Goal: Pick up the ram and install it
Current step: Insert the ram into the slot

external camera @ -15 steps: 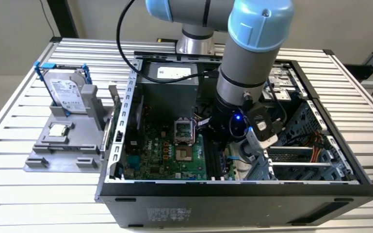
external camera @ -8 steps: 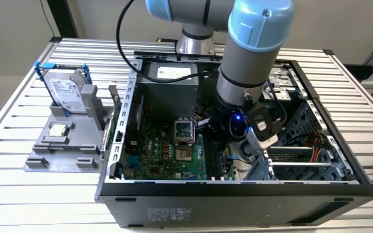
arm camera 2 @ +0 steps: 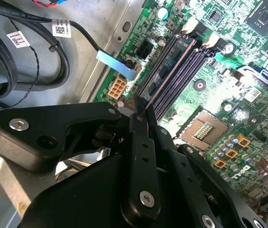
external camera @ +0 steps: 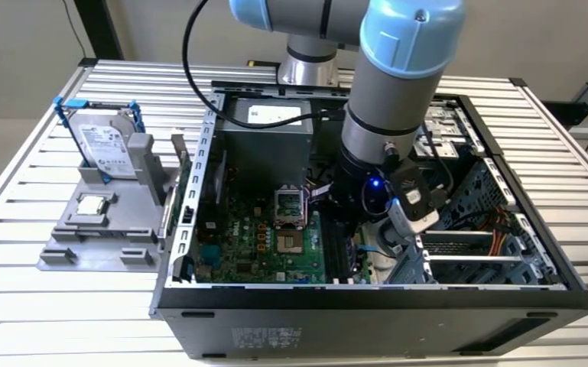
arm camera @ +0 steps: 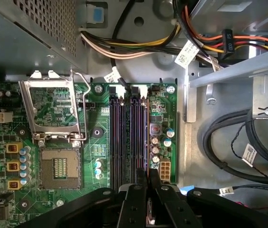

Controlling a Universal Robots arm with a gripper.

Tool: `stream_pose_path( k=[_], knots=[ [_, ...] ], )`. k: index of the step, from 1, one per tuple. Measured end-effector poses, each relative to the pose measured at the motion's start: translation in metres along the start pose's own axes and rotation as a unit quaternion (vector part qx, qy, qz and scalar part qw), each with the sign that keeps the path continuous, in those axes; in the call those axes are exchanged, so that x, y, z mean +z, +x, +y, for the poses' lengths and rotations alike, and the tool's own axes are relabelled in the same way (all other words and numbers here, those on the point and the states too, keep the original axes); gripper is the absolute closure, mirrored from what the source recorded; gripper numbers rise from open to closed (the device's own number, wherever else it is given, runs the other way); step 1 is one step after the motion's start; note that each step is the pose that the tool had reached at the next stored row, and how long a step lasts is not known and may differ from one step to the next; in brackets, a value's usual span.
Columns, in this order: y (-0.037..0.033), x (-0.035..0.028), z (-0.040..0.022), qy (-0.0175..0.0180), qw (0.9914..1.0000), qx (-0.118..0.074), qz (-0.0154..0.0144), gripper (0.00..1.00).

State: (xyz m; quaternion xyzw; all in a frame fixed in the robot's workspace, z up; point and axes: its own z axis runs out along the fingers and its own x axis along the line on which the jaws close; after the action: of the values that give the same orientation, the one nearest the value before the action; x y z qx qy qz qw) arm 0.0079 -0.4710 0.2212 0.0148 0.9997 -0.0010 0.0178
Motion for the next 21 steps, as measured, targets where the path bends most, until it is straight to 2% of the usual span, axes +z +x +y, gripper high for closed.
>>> stream_pose_path(
  k=[11, 21],
  knots=[
    [0.0016, 0.0025, 0.0000, 0.0011, 1.00000, 0.000, -0.0001, 1.00],
    [0.0018, 0.0073, 0.0008, 0.0047, 0.99999, 0.000, 0.0002, 1.00]
  ],
)
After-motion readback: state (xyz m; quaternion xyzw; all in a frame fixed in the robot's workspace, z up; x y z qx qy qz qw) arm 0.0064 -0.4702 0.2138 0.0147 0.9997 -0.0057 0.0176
